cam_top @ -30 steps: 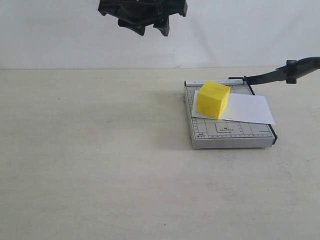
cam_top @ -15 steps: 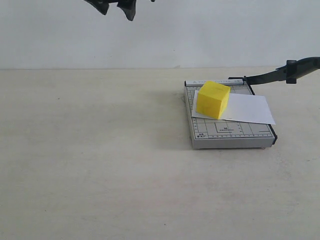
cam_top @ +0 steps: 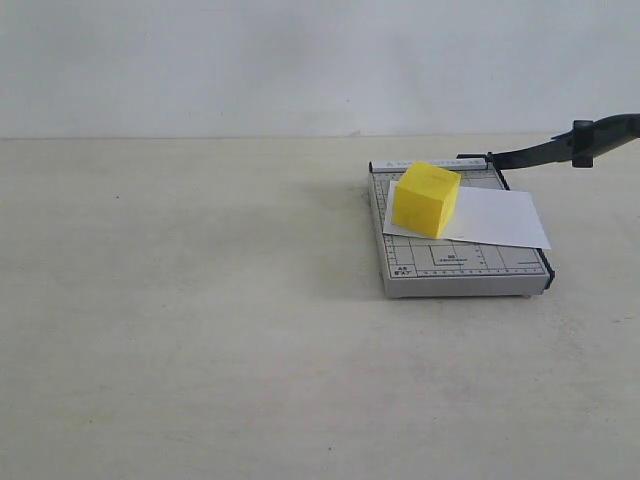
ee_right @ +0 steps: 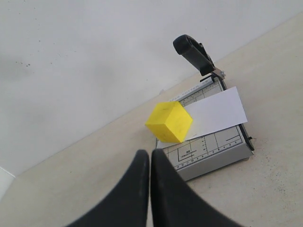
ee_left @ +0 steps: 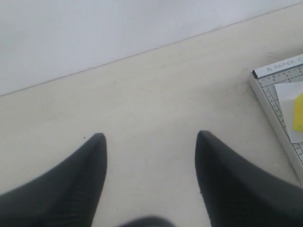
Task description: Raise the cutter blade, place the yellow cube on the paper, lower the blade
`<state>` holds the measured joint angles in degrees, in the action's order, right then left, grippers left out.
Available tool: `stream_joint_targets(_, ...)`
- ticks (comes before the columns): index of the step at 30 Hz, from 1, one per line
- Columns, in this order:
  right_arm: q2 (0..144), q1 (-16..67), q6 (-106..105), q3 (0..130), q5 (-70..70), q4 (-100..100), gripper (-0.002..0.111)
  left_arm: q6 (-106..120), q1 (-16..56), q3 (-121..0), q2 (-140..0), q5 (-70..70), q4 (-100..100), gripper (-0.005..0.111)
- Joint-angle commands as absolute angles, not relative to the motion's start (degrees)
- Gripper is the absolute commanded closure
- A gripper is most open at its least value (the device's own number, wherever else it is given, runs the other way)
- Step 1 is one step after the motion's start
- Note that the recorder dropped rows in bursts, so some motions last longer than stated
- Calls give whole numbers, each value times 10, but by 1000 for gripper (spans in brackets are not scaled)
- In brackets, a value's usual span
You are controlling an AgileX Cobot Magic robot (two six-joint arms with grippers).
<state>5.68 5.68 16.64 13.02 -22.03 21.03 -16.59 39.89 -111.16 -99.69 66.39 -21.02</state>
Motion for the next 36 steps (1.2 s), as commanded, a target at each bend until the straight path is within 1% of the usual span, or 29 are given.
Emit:
stream_joint_targets(1, 53, 57, 160, 130, -221, 207, 107, -213, 399, -983, -891, 586, -223, 53)
stream_joint_targets(6, 53, 57, 160, 130, -221, 207, 107, -256, 399, -786, -728, 445, -223, 53)
stream_joint_targets(12, 53, 57, 159, 130, -221, 207, 107, -290, 399, -508, -512, 248, -219, 53)
stream_joint_targets(15, 53, 57, 159, 130, -221, 207, 107, -306, 399, -399, -407, 188, -215, 53)
stream_joint_targets(18, 53, 57, 159, 130, -221, 207, 107, -338, 399, -317, -310, 164, -215, 53)
stream_joint_targets(23, 53, 57, 159, 130, -221, 207, 107, -395, 399, -216, -161, 164, -215, 53)
stream_joint_targets(29, 53, 57, 159, 130, -221, 207, 107, -442, 399, -137, -23, 164, -215, 53)
stream_joint_targets(31, 53, 57, 159, 130, -221, 207, 107, -442, 399, -117, 0, 164, -215, 53)
stream_joint_targets(36, 53, 57, 159, 130, -221, 207, 107, -449, 399, -75, 0, 163, -176, 53)
